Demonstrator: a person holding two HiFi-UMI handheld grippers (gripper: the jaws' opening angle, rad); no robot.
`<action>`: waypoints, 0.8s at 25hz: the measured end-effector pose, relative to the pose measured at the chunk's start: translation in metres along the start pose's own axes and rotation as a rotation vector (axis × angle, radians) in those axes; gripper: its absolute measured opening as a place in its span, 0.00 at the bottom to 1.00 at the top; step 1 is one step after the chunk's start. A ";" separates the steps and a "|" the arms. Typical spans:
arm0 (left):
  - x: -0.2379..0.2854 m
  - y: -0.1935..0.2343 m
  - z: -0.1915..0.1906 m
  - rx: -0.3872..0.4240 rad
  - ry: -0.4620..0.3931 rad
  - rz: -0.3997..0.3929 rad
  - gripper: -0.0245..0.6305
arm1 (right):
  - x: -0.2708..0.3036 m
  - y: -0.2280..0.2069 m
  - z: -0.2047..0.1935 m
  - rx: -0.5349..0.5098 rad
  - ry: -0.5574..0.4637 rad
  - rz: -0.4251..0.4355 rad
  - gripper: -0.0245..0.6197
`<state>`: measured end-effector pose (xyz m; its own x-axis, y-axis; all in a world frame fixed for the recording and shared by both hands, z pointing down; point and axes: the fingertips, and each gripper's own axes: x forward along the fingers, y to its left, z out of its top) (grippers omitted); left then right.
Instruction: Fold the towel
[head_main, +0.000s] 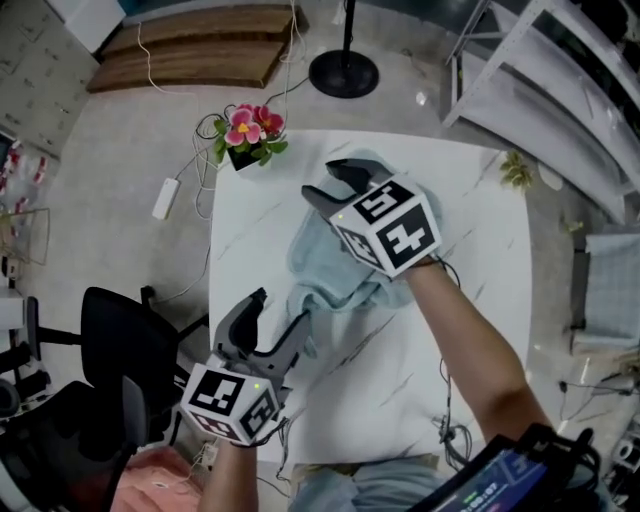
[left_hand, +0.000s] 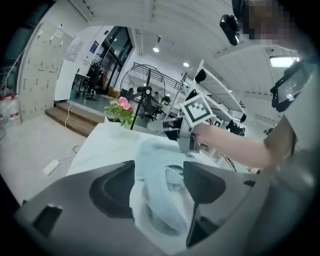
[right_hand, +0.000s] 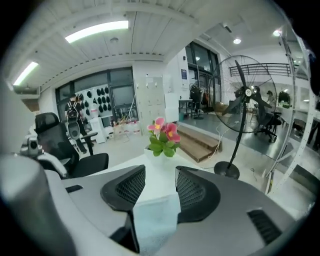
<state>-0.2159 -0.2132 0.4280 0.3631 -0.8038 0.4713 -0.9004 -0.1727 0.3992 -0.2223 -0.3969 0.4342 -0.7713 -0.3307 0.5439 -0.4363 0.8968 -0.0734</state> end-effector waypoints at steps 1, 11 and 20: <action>-0.002 -0.008 -0.013 -0.015 0.016 -0.004 0.49 | -0.009 0.001 0.011 -0.001 -0.031 -0.006 0.35; 0.012 -0.013 -0.100 -0.157 0.206 0.130 0.51 | -0.129 0.024 0.045 -0.066 -0.182 -0.114 0.34; -0.008 -0.069 -0.112 -0.111 0.295 -0.071 0.07 | -0.214 0.039 -0.043 0.082 -0.112 -0.251 0.32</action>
<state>-0.1292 -0.1312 0.4849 0.4922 -0.5896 0.6404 -0.8449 -0.1463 0.5146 -0.0543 -0.2780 0.3510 -0.6790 -0.5733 0.4586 -0.6520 0.7580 -0.0178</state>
